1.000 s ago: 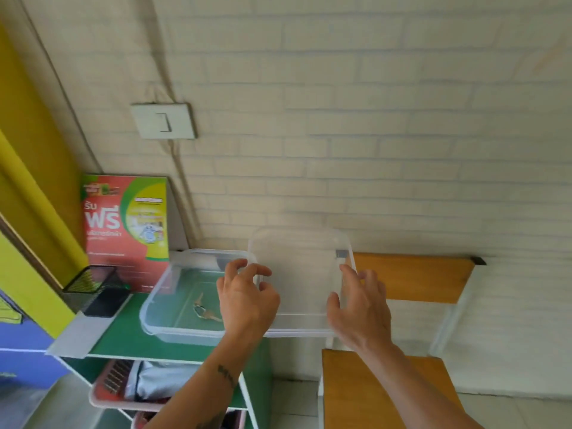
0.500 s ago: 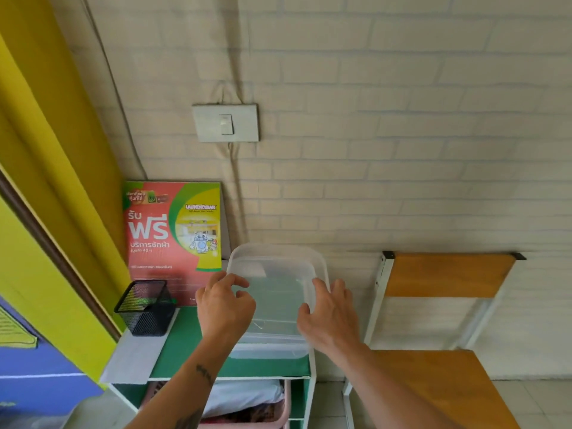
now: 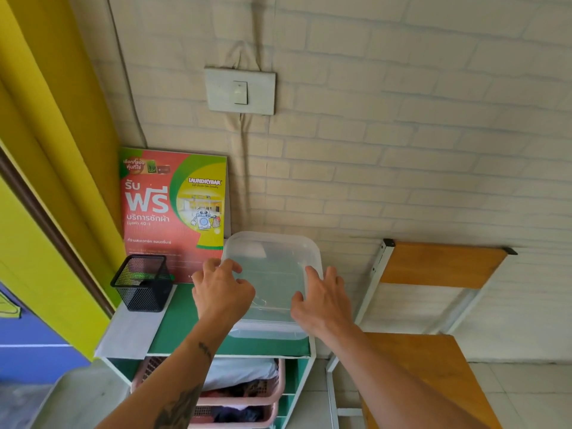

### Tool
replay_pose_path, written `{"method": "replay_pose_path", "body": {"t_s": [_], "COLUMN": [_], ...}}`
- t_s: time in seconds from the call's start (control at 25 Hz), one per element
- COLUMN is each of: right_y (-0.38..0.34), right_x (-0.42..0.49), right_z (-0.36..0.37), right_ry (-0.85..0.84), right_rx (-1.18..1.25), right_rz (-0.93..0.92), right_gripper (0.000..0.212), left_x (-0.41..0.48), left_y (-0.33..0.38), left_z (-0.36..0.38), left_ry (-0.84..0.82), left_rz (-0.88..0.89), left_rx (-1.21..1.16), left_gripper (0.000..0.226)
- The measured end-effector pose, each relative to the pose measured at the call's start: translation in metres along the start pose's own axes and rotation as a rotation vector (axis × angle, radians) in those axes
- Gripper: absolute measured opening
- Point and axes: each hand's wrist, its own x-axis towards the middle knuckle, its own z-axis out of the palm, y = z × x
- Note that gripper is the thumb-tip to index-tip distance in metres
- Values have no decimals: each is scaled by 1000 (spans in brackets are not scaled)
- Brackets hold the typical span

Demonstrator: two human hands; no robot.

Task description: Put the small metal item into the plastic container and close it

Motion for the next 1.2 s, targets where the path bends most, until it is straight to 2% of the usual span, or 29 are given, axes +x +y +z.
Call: {"method": "replay_pose_path", "body": {"t_s": [0.2, 0.36, 0.48, 0.68, 1.2], "right_y": [3, 8, 10, 16, 17], "right_x": [9, 23, 41, 50, 54], "right_z": [-4, -6, -7, 12, 16], "right_ry": [-35, 6, -32, -198, -199], "right_rx": [-55, -111, -134, -202, -218], "right_rz": [-17, -113, -234, -279, -279], "right_gripper": [55, 62, 67, 80, 84], "left_x": [3, 18, 36, 51, 55], "left_y": [0, 11, 15, -2, -5], "left_z": [4, 2, 2, 14, 19], "left_ry": [34, 116, 54, -180, -243], "left_rz": [82, 411, 584, 547, 531], "left_rx": [101, 220, 331, 528, 565], "left_gripper": [37, 43, 54, 72, 72]}}
